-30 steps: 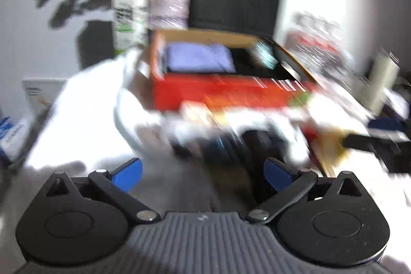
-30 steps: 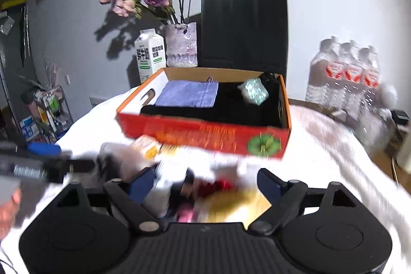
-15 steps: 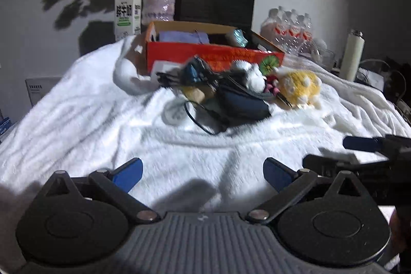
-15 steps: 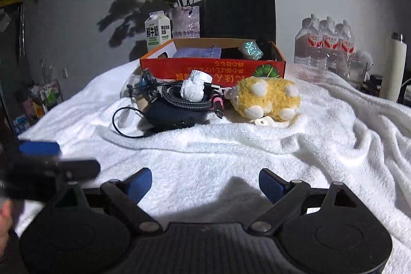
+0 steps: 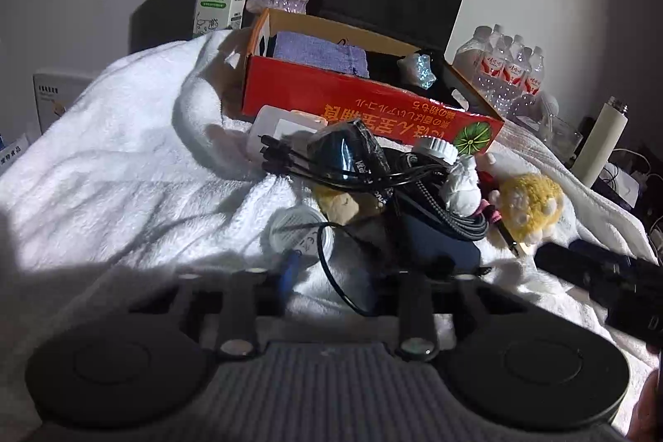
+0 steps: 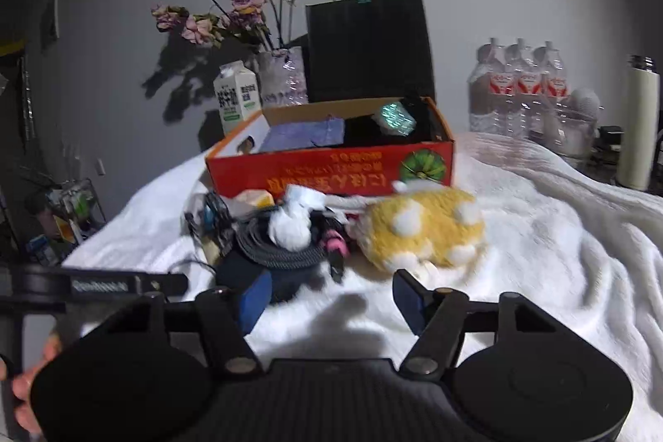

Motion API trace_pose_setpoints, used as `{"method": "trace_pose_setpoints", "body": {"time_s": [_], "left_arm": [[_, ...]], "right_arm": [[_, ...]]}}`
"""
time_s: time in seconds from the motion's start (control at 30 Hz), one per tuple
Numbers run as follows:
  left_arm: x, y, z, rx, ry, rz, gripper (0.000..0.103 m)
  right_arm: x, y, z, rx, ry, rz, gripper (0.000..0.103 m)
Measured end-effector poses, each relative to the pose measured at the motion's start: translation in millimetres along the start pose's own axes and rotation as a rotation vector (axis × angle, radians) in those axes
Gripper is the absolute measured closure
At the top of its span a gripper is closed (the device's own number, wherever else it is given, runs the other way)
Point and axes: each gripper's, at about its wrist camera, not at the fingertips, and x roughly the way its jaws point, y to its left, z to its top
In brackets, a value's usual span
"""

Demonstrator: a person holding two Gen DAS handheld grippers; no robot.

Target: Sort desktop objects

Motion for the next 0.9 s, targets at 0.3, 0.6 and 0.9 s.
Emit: {"method": "trace_pose_setpoints", "body": {"time_s": [0.3, 0.6, 0.9], "left_arm": [[-16.3, 14.6, -3.4, -0.046, -0.016, 0.011, 0.099], [-71.0, -0.2, 6.3, -0.009, -0.106, -0.028, 0.100], [-127.1, -26.7, 15.8, 0.043, -0.250, -0.074, 0.100]], "right_arm": [[83.3, 26.1, 34.5, -0.047, 0.056, 0.004, 0.071], [24.8, 16.7, 29.5, 0.009, -0.046, -0.021, 0.084], [-55.2, 4.6, 25.8, -0.010, -0.103, -0.005, 0.083]]}}
